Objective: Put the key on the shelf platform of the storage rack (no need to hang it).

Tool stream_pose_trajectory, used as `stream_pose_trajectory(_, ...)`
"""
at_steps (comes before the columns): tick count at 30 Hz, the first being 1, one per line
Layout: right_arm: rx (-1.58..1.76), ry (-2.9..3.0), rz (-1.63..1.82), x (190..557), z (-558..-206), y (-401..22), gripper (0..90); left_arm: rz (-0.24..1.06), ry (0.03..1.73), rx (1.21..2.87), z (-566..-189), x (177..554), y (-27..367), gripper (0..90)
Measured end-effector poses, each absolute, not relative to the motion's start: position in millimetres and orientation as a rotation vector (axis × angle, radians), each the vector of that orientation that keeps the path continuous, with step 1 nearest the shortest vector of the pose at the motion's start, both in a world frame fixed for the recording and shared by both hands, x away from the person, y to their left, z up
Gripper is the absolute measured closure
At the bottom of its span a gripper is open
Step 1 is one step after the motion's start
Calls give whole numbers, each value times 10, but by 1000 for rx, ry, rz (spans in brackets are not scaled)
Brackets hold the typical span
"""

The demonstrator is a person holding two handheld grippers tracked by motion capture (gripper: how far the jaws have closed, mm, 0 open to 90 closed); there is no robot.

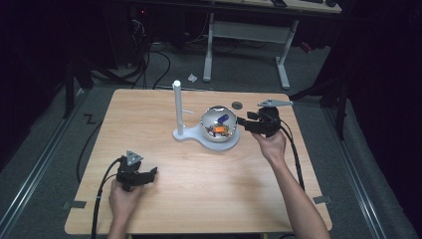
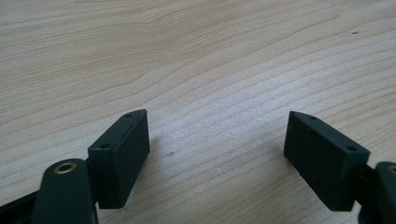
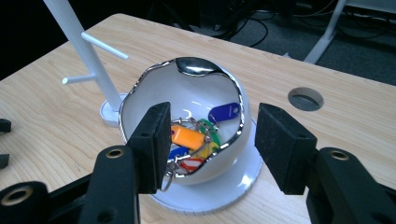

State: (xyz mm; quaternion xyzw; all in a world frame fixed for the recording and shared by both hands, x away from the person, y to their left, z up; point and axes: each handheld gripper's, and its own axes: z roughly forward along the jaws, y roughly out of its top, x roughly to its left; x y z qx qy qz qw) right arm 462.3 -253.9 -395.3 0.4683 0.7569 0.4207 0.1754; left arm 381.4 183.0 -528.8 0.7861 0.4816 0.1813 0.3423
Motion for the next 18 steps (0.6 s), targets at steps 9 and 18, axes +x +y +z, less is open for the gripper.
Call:
stream_pose_trajectory(9,1325,2130,1198,4487,-3901,-2639,461,470,1253,2043,-5288,3815,1831,228)
stream_pose_trajectory(18,1348,2108,1201,4307,-3816,-2813,462,472,1253,2043,-5289,3814,1830,229)
